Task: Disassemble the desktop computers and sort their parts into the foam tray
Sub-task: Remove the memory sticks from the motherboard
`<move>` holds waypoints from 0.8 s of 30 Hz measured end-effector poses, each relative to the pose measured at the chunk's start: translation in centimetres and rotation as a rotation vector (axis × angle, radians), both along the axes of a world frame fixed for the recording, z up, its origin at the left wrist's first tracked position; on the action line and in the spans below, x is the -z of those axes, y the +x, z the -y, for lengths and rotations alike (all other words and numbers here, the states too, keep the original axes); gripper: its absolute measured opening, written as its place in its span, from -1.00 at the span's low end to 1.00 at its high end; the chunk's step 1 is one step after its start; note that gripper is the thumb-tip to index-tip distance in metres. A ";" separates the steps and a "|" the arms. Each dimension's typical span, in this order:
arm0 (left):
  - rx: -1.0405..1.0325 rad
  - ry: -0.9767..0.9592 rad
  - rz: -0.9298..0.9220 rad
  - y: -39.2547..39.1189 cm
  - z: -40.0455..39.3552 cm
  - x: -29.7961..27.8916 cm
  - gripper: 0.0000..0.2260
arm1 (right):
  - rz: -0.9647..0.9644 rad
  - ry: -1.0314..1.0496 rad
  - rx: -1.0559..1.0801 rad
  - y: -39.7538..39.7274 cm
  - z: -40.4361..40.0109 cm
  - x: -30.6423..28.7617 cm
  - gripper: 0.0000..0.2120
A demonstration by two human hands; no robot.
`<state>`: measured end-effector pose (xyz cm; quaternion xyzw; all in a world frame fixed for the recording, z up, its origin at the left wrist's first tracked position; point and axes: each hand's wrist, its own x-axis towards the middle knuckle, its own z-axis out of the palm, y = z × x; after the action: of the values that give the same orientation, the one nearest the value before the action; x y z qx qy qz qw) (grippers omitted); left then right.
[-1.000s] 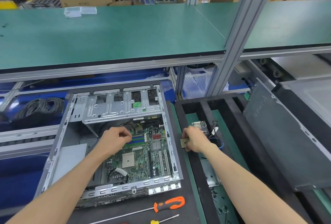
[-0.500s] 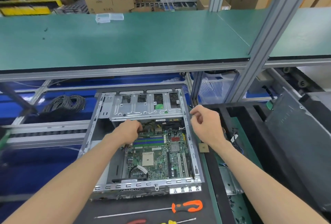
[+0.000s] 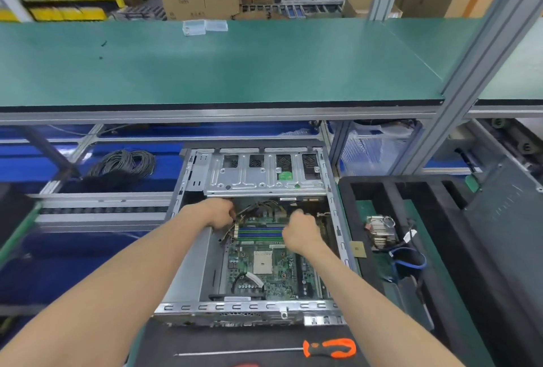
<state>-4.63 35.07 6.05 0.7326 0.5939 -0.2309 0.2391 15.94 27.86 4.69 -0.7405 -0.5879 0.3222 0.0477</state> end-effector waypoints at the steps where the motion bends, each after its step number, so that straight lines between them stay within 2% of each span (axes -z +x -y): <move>1: 0.005 -0.009 -0.010 0.0 -0.1 0.2 -0.73 | 0.003 -0.017 0.040 0.0 -0.2 0.3 -0.66; 6: -0.039 -0.099 0.027 0.0 -0.7 1.3 -0.79 | 0.010 -0.012 0.184 0.8 -1.4 1.7 -0.89; 13: -0.250 -0.193 0.183 -0.3 -1.2 2.4 -0.71 | -0.075 0.001 0.377 1.2 -2.3 3.2 -0.86; 18: -0.264 -0.189 0.176 -0.4 -1.5 3.3 -0.70 | -0.165 0.006 0.450 1.2 -2.6 3.6 -0.74; 24: -0.253 -0.182 0.142 -0.3 -1.7 3.7 -0.68 | -0.129 0.001 0.435 1.2 -2.5 3.9 -0.74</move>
<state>-4.94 36.77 2.36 0.6416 0.6398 -0.1997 0.3731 17.10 30.38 0.78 -0.8276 -0.4103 0.3506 0.1541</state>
